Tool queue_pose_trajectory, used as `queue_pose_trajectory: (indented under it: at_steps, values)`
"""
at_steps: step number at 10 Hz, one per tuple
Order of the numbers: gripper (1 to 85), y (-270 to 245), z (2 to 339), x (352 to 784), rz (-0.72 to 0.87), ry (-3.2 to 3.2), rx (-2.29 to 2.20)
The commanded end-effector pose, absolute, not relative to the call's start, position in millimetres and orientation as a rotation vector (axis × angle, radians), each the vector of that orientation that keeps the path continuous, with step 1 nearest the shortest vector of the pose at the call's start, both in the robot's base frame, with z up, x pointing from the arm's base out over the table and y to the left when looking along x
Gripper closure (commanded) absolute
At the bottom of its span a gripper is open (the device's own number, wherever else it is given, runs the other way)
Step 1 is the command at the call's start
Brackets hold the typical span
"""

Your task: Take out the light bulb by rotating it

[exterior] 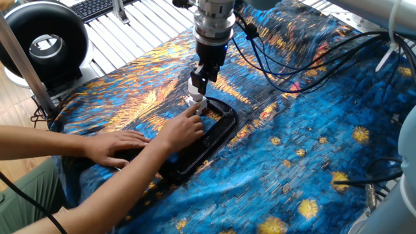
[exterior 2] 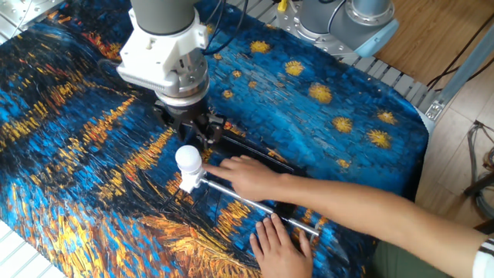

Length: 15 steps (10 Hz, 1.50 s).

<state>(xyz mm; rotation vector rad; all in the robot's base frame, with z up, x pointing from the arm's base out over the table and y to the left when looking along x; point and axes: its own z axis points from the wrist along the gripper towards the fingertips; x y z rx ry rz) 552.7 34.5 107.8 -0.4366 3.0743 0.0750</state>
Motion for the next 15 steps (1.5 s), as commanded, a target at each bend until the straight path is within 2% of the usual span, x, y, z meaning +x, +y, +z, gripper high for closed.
queue_pose_trajectory:
  at_steps: [1,6,15]
  values:
    - [34.7,36,107,563,0.051,3.077,-0.347]
    - [35.0,45,105,567,0.085,3.081,-0.289]
    - [36.0,40,102,570,0.057,3.081,-0.266]
